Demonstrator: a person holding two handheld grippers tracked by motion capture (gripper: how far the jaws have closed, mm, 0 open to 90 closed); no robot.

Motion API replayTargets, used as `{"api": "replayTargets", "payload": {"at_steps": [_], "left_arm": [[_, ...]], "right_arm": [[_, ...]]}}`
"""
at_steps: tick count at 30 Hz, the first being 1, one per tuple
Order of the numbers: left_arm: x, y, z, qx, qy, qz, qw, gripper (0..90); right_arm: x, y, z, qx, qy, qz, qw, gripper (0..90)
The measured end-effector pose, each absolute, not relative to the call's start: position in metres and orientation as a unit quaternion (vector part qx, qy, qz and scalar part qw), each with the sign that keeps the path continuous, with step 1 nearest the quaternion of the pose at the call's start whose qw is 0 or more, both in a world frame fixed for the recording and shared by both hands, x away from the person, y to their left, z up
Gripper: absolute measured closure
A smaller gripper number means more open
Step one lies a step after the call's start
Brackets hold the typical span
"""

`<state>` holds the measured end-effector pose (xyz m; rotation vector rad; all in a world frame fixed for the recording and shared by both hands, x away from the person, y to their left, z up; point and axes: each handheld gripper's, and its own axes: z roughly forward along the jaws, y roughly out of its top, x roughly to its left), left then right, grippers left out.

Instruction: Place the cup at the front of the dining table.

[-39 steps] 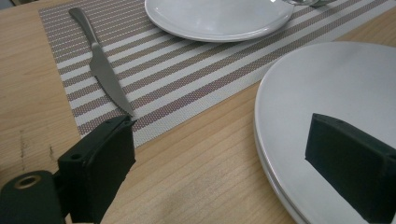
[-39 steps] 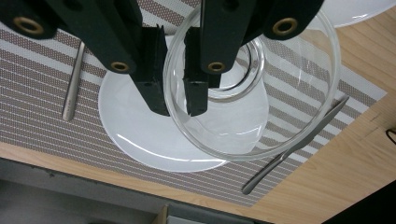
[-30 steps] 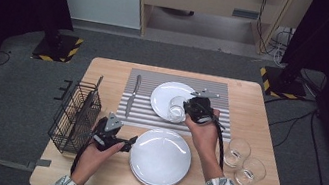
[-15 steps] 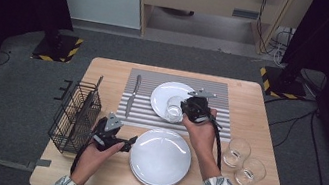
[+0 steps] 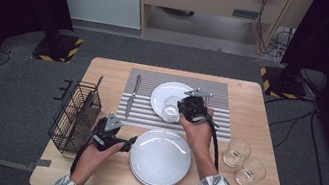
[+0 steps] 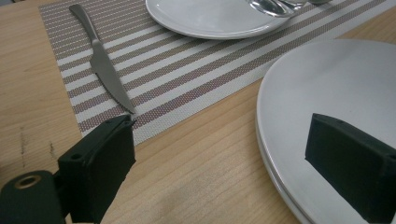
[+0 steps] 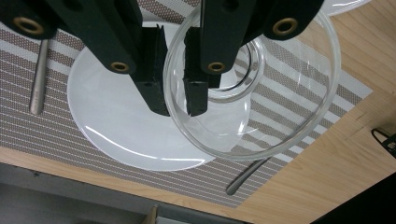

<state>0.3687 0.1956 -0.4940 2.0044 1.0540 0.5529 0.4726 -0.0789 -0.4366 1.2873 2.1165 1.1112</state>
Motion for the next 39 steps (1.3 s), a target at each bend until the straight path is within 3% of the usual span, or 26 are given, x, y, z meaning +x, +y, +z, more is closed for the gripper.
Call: {"api": "replayTargets", "payload": {"at_steps": [39], "left_arm": [[0.369,0.198,-0.496,0.786,0.423,0.213,0.398,7.4]], "right_arm": [[0.480,-0.042,-0.441,0.446,0.775,0.401,0.198,81.4]]}}
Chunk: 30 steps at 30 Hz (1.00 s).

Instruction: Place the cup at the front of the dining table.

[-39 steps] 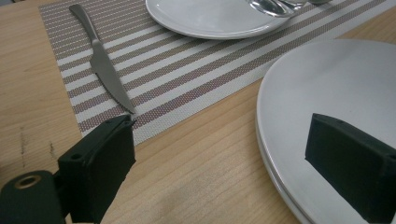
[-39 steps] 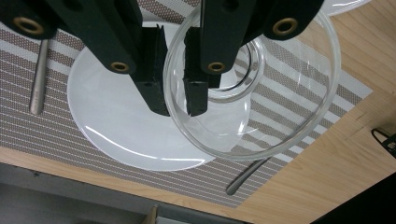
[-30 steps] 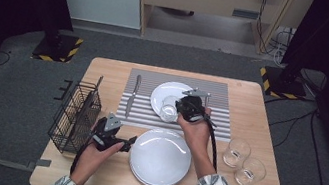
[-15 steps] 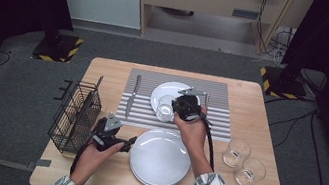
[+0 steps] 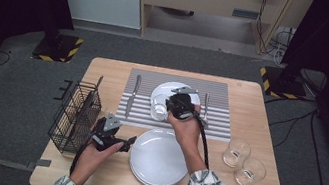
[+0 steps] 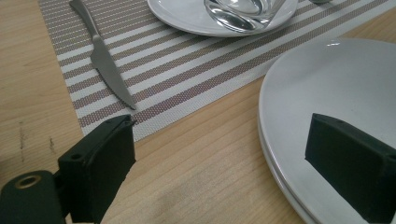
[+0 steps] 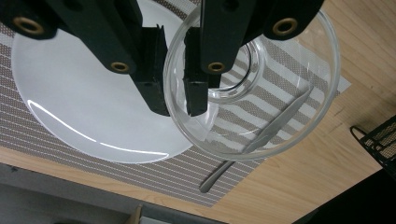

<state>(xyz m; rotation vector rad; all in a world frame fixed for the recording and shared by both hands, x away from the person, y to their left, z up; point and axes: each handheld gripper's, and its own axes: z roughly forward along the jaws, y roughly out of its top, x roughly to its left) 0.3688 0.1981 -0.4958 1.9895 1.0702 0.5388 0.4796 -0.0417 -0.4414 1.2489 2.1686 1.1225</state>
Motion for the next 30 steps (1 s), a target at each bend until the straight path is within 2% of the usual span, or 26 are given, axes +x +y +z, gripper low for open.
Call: {"api": "replayTargets", "payload": {"at_steps": [30], "left_arm": [[0.368,0.197,-0.499,0.792,0.417,0.210,0.394,7.5]], "right_arm": [[0.488,-0.004,-0.453,0.433,0.792,0.390,0.183,81.4]]}}
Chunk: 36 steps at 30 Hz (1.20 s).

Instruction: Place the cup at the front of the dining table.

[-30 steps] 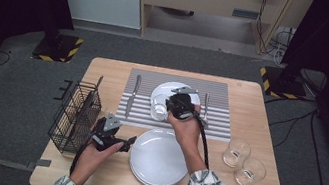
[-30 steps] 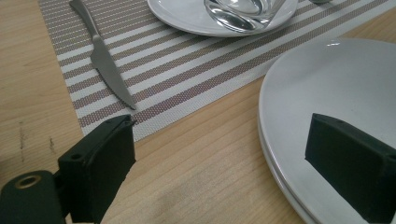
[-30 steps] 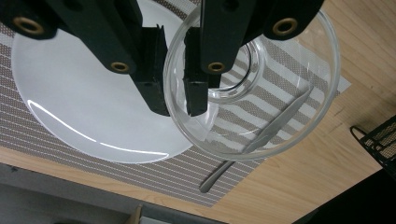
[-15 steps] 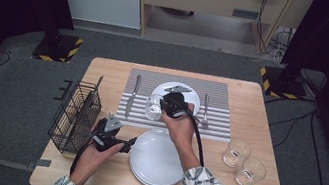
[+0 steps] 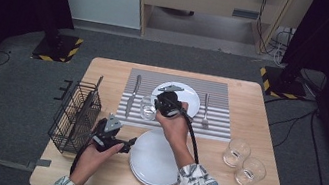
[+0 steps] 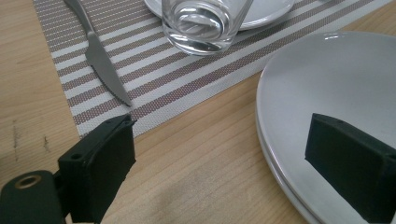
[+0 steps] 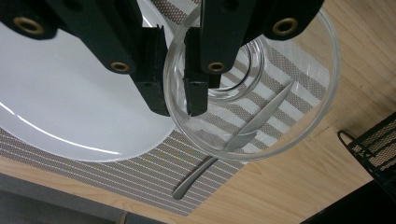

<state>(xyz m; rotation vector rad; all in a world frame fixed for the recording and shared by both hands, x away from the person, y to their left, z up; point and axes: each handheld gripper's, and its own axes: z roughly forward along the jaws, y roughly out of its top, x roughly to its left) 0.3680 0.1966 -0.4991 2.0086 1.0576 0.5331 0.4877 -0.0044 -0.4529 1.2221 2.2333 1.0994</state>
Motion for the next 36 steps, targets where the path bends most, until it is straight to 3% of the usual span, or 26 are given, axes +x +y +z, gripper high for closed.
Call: {"api": "replayTargets", "payload": {"at_steps": [36], "left_arm": [[0.367,0.200,-0.499,0.791,0.420,0.211,0.392,7.6]], "right_arm": [[0.487,0.021,-0.469,0.418,0.811,0.370,0.174,81.4]]}}
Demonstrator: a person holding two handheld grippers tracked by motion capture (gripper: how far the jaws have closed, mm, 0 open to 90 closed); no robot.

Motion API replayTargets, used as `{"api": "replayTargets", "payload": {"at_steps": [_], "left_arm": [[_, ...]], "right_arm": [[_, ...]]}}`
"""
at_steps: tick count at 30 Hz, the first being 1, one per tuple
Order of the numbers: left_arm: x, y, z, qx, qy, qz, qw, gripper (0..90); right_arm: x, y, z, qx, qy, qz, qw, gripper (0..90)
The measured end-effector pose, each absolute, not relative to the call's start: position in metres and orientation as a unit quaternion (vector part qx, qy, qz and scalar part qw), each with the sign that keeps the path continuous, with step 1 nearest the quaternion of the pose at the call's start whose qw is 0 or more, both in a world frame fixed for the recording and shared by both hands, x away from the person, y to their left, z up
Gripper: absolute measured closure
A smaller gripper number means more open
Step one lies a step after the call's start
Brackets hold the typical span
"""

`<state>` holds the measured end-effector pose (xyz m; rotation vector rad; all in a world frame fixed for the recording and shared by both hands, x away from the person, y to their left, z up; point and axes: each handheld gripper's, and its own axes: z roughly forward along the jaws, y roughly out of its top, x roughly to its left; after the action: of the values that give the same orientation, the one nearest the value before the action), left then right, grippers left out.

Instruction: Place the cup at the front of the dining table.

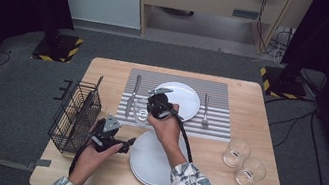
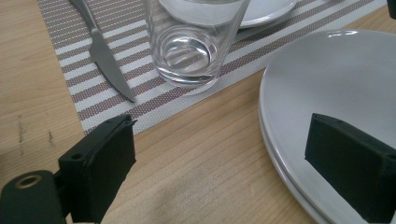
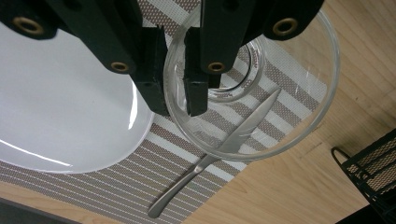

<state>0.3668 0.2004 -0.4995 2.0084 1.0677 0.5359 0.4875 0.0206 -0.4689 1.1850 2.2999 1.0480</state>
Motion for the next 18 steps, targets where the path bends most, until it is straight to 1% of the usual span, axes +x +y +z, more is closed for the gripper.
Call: {"api": "replayTargets", "payload": {"at_steps": [18], "left_arm": [[0.3664,0.2007,-0.5002,0.791,0.421,0.213,0.389,7.6]], "right_arm": [[0.4856,0.0203,-0.4715,0.418,0.815,0.365,0.167,81.4]]}}
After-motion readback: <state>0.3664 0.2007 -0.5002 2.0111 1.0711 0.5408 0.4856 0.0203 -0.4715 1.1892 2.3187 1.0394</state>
